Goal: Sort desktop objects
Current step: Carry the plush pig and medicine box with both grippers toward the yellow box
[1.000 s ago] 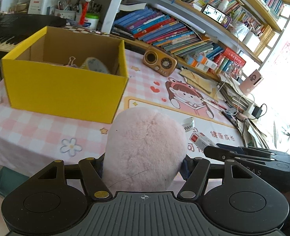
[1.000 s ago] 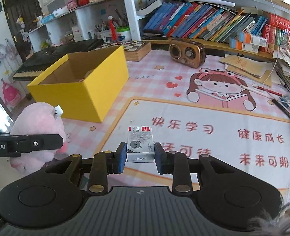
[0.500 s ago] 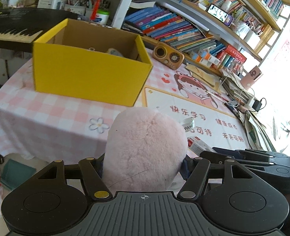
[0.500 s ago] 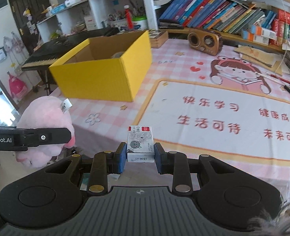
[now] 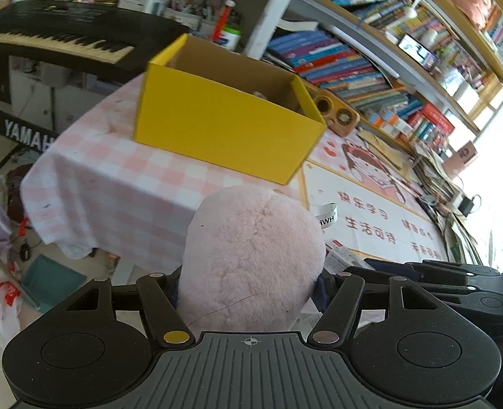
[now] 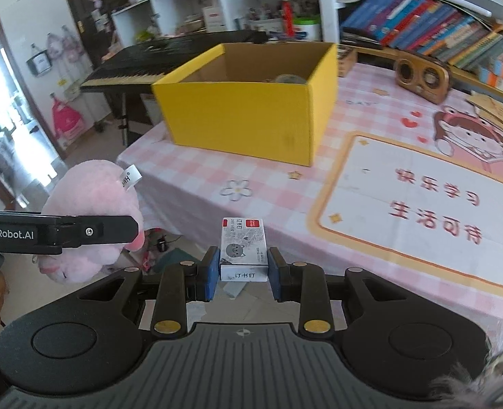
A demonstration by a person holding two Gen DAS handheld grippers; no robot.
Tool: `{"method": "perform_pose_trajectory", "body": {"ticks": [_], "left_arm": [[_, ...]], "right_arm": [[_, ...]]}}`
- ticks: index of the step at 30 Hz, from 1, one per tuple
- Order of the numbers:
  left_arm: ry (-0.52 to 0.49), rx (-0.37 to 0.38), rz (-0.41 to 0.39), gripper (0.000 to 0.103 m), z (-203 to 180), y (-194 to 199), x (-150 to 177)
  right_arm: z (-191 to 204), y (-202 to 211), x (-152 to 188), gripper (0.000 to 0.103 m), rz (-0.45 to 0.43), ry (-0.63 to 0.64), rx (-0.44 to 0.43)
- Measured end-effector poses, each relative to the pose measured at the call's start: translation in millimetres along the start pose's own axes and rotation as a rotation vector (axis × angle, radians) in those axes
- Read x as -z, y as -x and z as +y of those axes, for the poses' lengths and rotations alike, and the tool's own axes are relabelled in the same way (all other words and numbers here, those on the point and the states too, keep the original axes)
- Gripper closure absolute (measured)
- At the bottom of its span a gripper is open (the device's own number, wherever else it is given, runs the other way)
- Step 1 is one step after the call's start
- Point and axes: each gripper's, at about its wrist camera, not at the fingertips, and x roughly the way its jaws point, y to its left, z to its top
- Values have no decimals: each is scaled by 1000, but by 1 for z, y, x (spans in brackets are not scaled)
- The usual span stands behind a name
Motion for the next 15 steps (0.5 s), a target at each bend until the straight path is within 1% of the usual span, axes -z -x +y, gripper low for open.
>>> {"method": "perform_pose_trajectory", "body": {"ticks": [10,15], "left_arm": [[67,-63,-50,37,26,23,1],[89,-84,-79,37,32,30,-1]], "right_arm": [[30,-17,-16,76,23,75,-88],[40,-23,-28,76,12,104,-122]]}}
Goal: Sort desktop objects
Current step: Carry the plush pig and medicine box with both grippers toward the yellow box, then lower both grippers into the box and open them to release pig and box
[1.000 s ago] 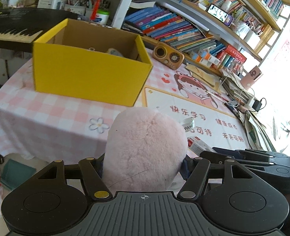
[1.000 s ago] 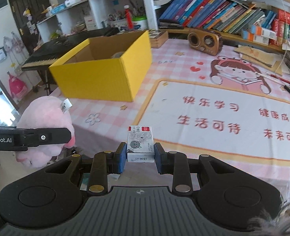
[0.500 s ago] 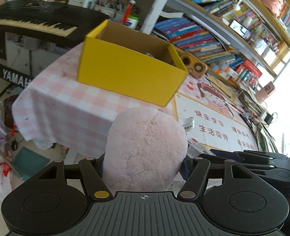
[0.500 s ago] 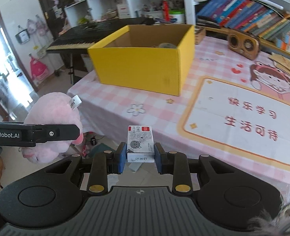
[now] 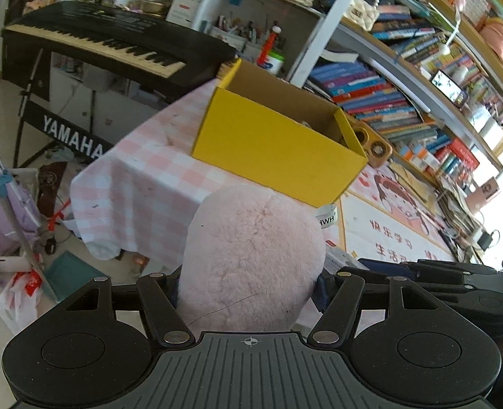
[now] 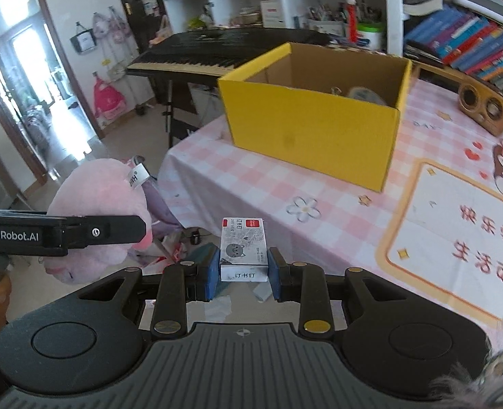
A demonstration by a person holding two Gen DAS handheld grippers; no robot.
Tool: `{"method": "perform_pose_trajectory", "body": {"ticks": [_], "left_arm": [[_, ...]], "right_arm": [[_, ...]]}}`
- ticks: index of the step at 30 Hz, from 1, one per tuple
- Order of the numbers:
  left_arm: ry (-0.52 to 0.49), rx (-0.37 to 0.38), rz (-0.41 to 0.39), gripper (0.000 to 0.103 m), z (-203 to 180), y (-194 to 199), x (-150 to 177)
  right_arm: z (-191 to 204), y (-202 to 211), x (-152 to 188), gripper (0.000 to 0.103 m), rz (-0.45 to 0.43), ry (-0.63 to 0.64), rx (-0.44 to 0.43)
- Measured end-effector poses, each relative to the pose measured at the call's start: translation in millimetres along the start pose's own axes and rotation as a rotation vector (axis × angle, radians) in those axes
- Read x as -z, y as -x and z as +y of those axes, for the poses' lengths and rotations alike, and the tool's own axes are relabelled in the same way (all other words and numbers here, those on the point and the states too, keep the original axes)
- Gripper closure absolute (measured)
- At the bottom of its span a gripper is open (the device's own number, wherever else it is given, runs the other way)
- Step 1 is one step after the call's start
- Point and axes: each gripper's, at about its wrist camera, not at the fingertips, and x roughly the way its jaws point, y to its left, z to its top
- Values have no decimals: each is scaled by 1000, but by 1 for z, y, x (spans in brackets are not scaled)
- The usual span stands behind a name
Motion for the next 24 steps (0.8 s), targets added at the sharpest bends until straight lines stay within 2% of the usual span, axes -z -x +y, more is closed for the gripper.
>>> {"method": "perform_pose_trajectory", "body": {"ticks": [10,18,24], "left_arm": [[-14,-1,-88,37,-2,-3,-37],[-36,29,-213,37,-23,-20,-95],[-62,44,-292,37,-46,-42,-140]], "right_arm": [[-13,0,-44,76,-93,-6,-18],[-42,3,-101,76,-211,-2,-5],[-71,-5,-145,76,-269,24,7]]}}
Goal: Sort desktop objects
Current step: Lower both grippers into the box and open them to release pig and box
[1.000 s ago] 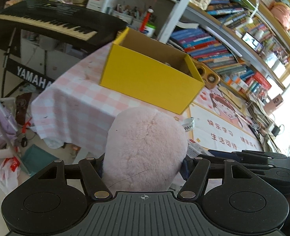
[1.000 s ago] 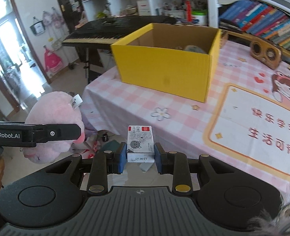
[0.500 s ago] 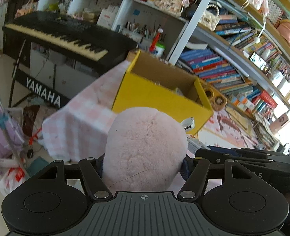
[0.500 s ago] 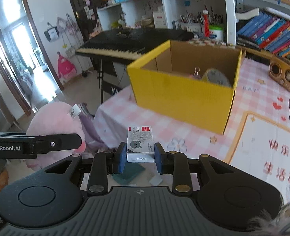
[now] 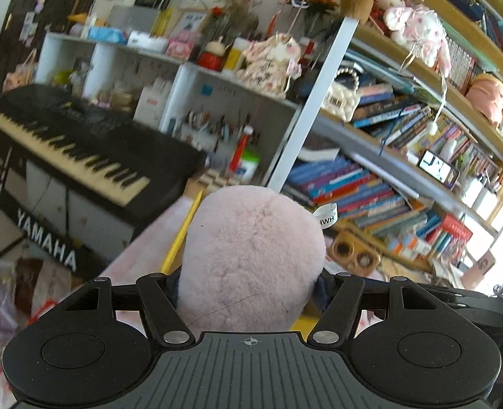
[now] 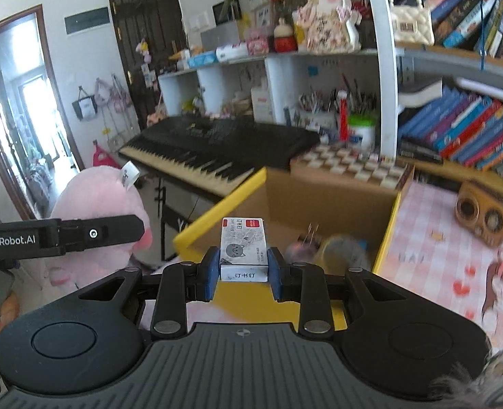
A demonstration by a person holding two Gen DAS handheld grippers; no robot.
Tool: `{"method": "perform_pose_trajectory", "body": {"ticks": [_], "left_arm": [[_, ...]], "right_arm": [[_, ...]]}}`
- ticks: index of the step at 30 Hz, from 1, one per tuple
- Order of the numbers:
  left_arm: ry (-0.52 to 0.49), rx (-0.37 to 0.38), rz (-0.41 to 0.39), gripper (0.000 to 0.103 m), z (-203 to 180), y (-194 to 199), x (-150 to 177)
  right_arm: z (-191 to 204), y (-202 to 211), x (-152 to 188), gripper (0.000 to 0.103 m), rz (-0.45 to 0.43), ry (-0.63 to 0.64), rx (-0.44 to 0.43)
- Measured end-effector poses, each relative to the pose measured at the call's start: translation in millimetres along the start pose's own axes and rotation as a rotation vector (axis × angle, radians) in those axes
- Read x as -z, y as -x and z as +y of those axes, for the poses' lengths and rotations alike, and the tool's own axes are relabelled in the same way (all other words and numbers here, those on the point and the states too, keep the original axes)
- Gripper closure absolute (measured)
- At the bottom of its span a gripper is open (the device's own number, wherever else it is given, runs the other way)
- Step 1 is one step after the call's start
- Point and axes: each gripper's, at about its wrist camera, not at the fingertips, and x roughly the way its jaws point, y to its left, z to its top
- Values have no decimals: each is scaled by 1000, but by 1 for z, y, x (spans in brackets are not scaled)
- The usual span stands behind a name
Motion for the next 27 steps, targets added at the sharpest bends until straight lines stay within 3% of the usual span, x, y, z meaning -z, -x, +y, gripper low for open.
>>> {"method": "perform_pose_trajectory", "body": {"ticks": [7,17,27], "left_arm": [[-9,-40,4,37,-13,-58,-20],[-71,-149,147,37,-12,-147,-12],[-96,-217,247,37,-10,-184,0]], "right_arm": [[-38,-46,-28,76,18,22,6],[-79,-124,-36,76,130,92,18],[-94,-173,-25,76,262,173,8]]}}
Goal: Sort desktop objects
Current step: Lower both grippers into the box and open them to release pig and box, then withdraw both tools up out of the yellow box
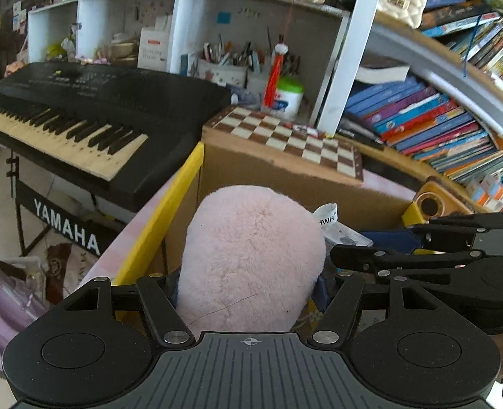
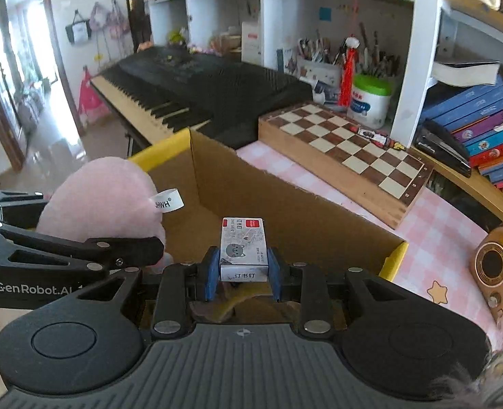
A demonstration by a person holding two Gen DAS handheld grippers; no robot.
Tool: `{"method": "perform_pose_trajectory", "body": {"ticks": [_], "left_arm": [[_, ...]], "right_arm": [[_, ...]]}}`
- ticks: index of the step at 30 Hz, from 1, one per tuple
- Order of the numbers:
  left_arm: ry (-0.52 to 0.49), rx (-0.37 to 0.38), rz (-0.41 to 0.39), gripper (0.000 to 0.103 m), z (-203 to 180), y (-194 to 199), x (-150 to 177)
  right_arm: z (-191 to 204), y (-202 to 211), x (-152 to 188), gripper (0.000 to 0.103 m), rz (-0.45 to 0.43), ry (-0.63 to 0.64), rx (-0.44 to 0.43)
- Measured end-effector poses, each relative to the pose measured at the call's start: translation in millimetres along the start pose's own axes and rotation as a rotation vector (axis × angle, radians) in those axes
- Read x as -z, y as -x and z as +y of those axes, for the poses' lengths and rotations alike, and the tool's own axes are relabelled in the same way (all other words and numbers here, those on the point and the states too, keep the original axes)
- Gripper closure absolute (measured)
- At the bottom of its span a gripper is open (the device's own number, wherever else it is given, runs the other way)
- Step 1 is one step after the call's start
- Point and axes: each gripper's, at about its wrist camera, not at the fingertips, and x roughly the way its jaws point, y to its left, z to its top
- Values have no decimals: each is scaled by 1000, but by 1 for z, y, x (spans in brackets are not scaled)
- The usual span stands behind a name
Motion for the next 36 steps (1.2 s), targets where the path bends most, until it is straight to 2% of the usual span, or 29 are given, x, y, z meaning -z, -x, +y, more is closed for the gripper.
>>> {"method": "perform_pose_trajectory", "body": {"ticks": [11,14,17,21,23,25,27,31,36], "left_arm": [[-80,-18,53,35,-16,-21,-5],[-83,-43,76,29,-17,-28,-8],[-95,-48,110,28,-19,-34,-9],[-82,-39,103,26,-18,-31,-8],[-65,-38,81,24,-16,-26,-8],[-52,-31,40,17,-15,-18,-8],[-34,-12,-36,6,-12,-5,-6],[11,42,-161,4,-6,19,-5],[22,51,-225,4,-5,40,-10]], "right_arm": [[-19,-27,-9,76,72,24,-12],[-25,-33,-11,76,96,22,-12],[-28,-41,-11,75,128,27,-20],[-29,-42,-12,74,125,29,-17],[-30,-41,-13,71,114,8,-19],[-31,-37,-14,68,99,-19,-20],[-31,-29,-15,65,72,-40,-19],[-27,-9,-16,62,14,-68,-14],[-19,20,-15,62,-54,-137,-9]]}}
